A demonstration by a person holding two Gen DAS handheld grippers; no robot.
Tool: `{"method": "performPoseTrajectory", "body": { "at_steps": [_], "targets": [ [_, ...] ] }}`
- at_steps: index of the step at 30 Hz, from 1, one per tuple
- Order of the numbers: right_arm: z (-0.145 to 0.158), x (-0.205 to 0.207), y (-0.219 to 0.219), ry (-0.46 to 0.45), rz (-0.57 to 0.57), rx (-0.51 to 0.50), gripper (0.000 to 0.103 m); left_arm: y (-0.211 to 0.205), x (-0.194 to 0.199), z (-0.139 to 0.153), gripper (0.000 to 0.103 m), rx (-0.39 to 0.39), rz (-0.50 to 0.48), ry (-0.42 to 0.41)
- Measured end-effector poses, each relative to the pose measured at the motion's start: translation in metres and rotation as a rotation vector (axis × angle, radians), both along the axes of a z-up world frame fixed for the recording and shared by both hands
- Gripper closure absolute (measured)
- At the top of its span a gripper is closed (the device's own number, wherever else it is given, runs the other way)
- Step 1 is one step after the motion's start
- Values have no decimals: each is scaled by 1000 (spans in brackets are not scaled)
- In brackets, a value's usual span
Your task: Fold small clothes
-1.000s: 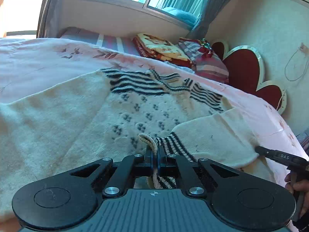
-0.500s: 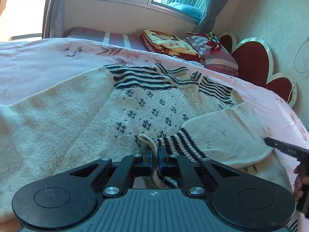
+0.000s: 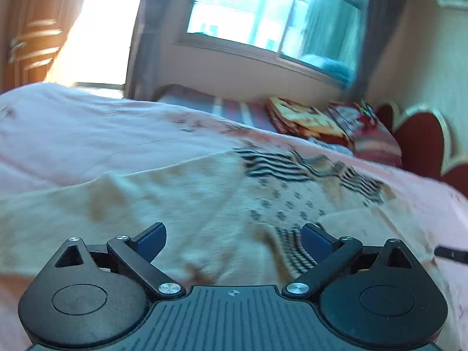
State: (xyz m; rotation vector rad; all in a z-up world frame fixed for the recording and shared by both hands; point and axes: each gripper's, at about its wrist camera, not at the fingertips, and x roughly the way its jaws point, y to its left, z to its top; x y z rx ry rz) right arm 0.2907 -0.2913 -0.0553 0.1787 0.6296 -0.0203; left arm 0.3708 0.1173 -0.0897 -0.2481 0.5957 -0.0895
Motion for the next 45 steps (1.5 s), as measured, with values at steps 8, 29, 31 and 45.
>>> {"method": "performPoseTrajectory", "body": {
  "at_steps": [8,29,31,45],
  "targets": [
    [-15,-22,7,94,-49,81,65,189,-62,-58,56,-416,547,65],
    [-2,-24,59,70,-28,180,64,-6,13,-16,97,11,-84,-43],
    [-1,-27,56,68,-31,183,64,-51,27,-29,97,3,-155,-7],
    [-5,-5,41,37,17,503,51,-121,-24,-16,27,193,-301,-66]
  ]
}}
